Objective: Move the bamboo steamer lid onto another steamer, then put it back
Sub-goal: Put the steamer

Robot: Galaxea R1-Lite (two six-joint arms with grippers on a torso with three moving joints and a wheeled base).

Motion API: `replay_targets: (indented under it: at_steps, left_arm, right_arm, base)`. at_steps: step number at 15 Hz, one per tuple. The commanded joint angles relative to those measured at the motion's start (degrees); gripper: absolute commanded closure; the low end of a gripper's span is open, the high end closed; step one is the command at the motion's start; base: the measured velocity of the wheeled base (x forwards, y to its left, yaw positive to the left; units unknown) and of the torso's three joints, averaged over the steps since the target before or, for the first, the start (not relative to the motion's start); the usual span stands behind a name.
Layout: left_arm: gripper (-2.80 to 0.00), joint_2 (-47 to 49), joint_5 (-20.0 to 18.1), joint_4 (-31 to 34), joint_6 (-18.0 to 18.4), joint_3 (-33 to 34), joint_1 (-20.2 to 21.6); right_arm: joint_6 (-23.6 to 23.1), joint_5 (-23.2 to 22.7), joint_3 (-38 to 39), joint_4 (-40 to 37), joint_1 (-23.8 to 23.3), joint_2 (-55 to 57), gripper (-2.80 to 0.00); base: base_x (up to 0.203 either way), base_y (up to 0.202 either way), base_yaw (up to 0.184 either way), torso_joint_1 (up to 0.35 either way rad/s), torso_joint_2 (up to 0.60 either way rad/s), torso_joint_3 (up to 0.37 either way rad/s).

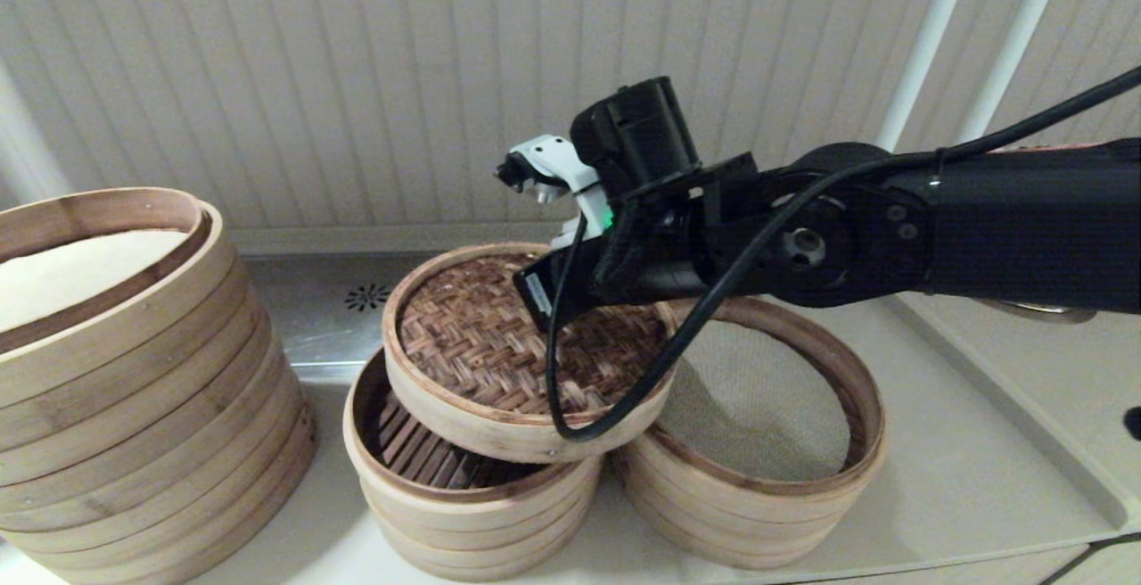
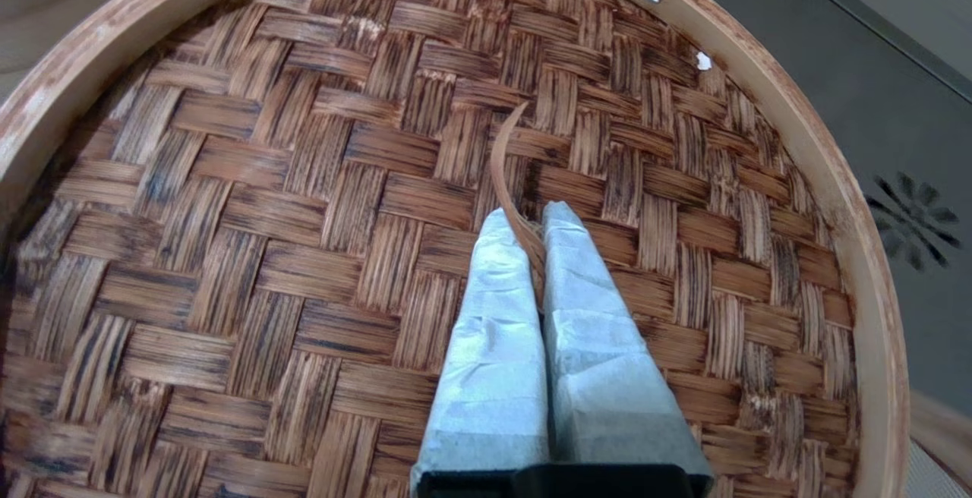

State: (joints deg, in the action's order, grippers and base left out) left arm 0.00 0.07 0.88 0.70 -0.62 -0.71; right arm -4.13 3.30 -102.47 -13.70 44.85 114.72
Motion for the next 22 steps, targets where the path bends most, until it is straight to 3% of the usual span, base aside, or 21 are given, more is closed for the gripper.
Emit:
replay_targets:
  at_steps: [1, 8, 13, 22]
  left_arm:
    - [0.00, 0.09, 0.01, -0.01, 0.00, 0.01, 0.00]
    - [0.00, 0.09, 0.01, -0.01, 0.00, 0.01, 0.00]
    - [0.00, 0.09, 0.01, -0.01, 0.00, 0.01, 0.00]
    - [0.00, 0.09, 0.01, -0.01, 0.00, 0.01, 0.00]
  right_arm:
    - [0.03, 0.04, 3.20, -0.04, -1.84, -4.33, 0.00]
    - [-0.04, -0.39, 16.38, 0.32, -11.13, -14.67, 0.00]
    - [-0.16, -0.74, 28.29, 11.24, -16.76, -18.49, 0.00]
    - [0.01, -4.63, 39.98, 19.33, -22.34, -20.05, 0.00]
  base:
    - [0.000, 0.000, 0.000, 0.000, 0.00, 0.000]
    - [0.000, 0.000, 0.000, 0.000, 0.00, 0.000]
    - [0.000, 0.000, 0.000, 0.000, 0.00, 0.000]
    - [0.000, 0.000, 0.000, 0.000, 0.00, 0.000]
